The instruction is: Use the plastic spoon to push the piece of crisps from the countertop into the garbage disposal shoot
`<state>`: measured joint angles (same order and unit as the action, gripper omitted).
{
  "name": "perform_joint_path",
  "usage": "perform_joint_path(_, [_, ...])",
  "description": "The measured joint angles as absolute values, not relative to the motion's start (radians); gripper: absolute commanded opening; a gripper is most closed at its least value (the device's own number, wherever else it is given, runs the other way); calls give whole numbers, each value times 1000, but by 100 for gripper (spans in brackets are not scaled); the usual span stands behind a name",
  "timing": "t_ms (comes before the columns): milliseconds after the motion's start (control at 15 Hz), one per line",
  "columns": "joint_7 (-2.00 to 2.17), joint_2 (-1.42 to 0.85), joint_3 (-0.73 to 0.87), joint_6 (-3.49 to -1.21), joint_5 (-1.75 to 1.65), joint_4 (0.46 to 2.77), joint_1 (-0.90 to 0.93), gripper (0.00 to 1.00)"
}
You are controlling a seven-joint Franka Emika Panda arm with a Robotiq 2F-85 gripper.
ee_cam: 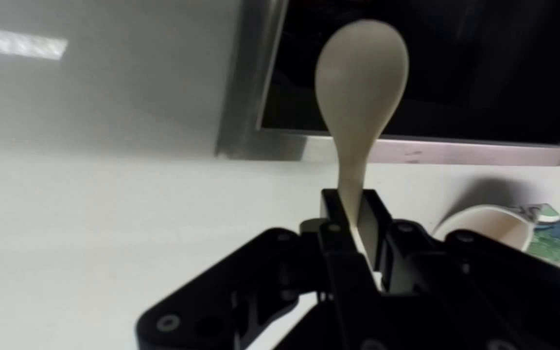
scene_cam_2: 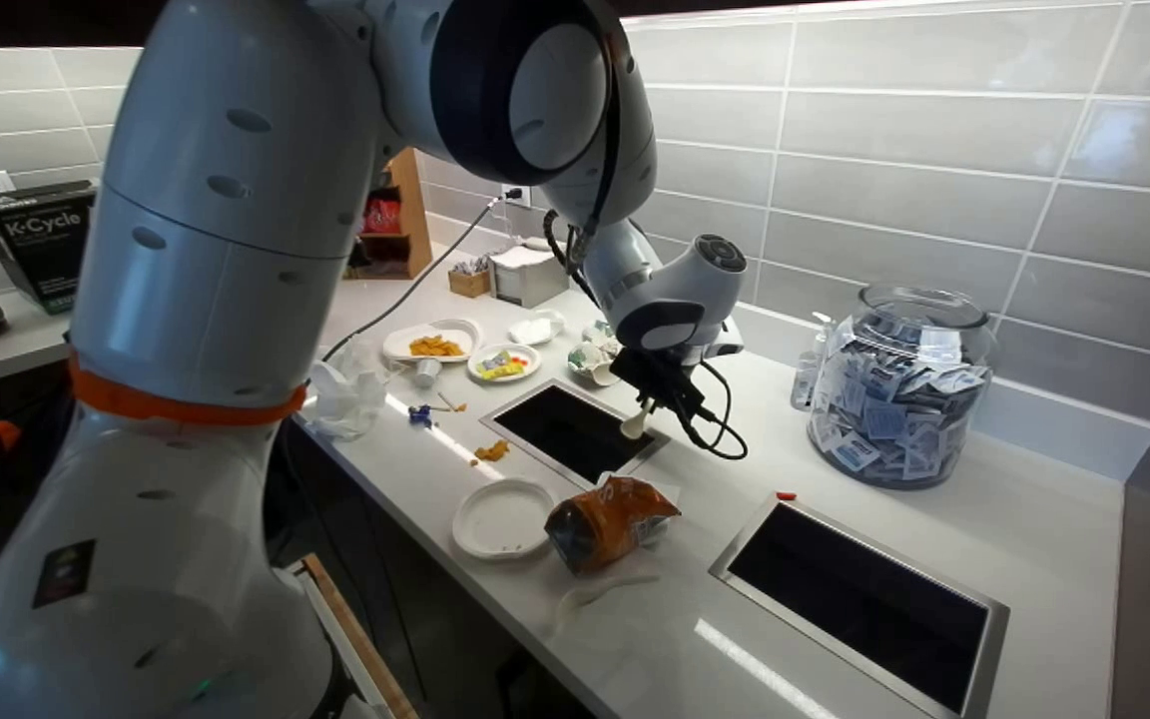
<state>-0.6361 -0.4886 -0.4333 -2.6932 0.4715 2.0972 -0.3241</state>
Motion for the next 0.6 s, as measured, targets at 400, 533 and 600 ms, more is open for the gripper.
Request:
perform_joint_path(400, [-848, -486, -504, -2693, 626, 2108, -352, 14])
perform_joint_path(533, [-853, -486, -504, -2693, 629, 2110, -351, 14])
perform_joint_path(600, [-854, -486, -503, -2693, 630, 2110, -351, 14])
